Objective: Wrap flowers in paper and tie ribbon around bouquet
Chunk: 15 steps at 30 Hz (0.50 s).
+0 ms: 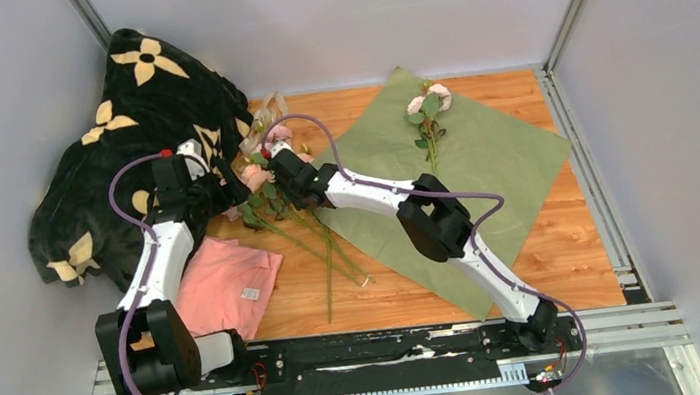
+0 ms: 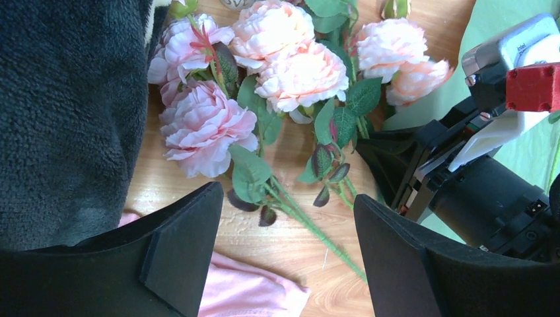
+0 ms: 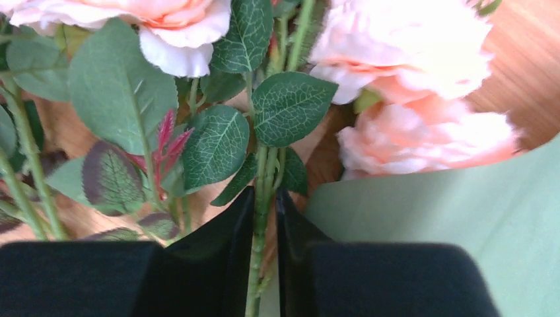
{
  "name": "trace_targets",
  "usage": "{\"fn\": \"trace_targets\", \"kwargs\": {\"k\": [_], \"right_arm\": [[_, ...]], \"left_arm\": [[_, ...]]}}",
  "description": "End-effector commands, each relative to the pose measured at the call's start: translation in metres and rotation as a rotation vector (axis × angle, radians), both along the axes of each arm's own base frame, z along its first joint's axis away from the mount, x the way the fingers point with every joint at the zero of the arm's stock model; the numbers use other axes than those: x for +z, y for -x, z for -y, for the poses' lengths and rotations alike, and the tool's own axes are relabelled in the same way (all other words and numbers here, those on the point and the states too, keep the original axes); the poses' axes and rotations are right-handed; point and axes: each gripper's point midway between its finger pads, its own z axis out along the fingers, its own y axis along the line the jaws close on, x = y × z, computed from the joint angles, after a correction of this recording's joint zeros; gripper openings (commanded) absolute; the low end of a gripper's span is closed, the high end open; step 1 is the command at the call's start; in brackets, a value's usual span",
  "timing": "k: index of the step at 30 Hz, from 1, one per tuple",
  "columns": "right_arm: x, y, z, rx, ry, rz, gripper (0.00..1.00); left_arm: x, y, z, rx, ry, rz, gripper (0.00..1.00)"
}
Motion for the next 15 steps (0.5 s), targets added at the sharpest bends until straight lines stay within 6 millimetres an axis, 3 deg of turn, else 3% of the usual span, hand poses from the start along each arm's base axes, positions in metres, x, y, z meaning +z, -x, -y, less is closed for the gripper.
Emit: {"fn": "trace_targets", "kwargs": {"k": [1, 4, 6, 10, 13, 15], "right_arm": [[-0.006, -0.005, 0.001, -0.004, 0.012, -0.018, 0.12], [0.012, -0.003, -0.010, 0.005, -0.051, -0.029, 0.02], [0.036, 0.001, -0.020, 0.010, -0.131, -0.043, 0.00], [0.113, 0.010, -0.040, 0.046, -0.354, -0.017, 0.00], [0.181, 0.016, -0.037, 0.043, -0.516, 0.052, 0.00], [0.212, 0.028, -0.031, 0.065, -0.606, 0.075, 0.00]], "left_arm": [[-0.007, 0.000, 0.002, -0.012, 0.013, -0.009, 0.81], [-0.006, 0.000, 0.002, -0.013, 0.013, -0.005, 0.81], [-0.004, 0.000, 0.002, -0.013, 0.011, -0.001, 0.81], [-0.002, 0.000, 0.001, -0.014, 0.004, 0.007, 0.81], [0.004, -0.001, 0.000, -0.018, -0.004, 0.014, 0.81], [0.011, -0.002, -0.004, -0.013, -0.028, 0.024, 0.83]]}}
